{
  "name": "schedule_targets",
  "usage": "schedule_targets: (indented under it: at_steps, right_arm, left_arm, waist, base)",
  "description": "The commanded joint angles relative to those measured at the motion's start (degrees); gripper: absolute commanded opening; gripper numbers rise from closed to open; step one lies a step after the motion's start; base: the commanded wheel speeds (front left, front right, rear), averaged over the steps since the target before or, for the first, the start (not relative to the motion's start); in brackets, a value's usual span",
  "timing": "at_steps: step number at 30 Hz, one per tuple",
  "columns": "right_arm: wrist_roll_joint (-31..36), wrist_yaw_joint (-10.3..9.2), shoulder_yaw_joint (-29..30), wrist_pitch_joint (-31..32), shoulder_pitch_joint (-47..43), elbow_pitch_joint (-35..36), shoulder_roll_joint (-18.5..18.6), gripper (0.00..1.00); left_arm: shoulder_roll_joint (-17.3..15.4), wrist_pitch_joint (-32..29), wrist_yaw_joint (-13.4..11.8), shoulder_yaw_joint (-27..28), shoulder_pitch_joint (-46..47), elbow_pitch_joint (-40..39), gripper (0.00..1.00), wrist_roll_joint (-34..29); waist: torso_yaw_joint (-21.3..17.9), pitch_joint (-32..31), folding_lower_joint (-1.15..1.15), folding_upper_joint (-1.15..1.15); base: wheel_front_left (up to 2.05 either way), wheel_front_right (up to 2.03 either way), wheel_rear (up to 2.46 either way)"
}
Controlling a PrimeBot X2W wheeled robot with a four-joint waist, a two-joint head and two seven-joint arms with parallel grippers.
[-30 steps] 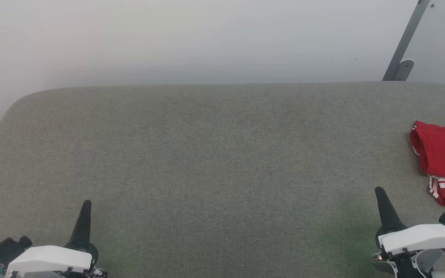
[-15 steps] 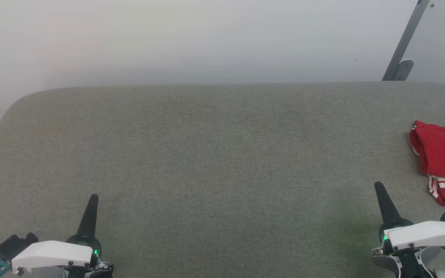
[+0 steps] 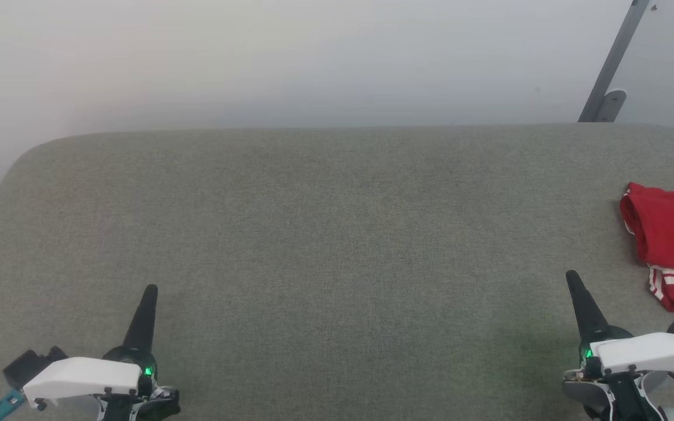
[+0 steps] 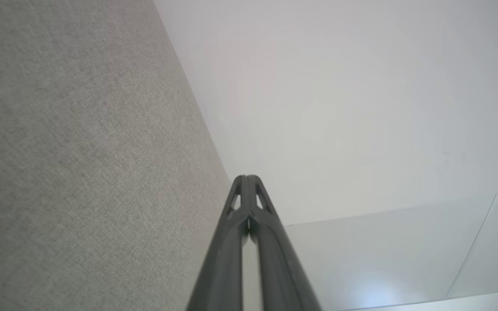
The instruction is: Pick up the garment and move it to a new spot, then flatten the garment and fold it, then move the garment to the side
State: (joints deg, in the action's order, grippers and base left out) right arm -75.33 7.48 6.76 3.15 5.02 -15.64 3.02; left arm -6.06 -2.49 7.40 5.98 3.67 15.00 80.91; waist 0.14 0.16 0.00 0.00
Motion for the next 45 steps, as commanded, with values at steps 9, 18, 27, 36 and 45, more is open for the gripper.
schedule_targets:
  at_steps: [9,18,27,36,45]
  right_arm:
    - [-5.4,0.03,-0.1,1.3,1.2,0.9,-0.1,0.0]
    - [-9.6,0.02,-0.2,2.1,1.3,1.3,-0.1,0.0]
    - [-13.5,0.03,-0.2,2.9,1.4,1.6,-0.2,0.0]
    - [-16.7,0.02,-0.2,3.5,1.4,1.8,-0.2,0.0]
    - [-17.2,0.02,-0.2,3.6,1.4,1.8,-0.2,0.0]
  left_arm:
    - [0.9,-1.4,0.1,0.4,1.7,-0.7,0.0,3.8]
    - [1.8,-2.4,0.1,0.5,2.1,-0.8,0.0,6.6]
    - [2.6,-3.3,0.2,0.6,2.6,-1.0,0.0,9.1]
    - [3.2,-4.2,0.2,0.7,2.8,-1.1,0.0,11.2]
    - [3.3,-4.3,0.2,0.7,2.9,-1.1,0.0,11.6]
  waist:
    - [0.0,0.0,0.0,0.0]
    - [-0.1,0.0,0.0,0.0]
    - [-0.1,0.0,0.0,0.0]
    - [-0.1,0.0,0.0,0.0]
    - [-0.1,0.0,0.0,0.0]
  base:
    - [0.0,0.0,0.0]
    - [0.0,0.0,0.0]
    - [0.0,0.0,0.0]
    - [0.0,0.0,0.0]
    - [0.0,0.0,0.0]
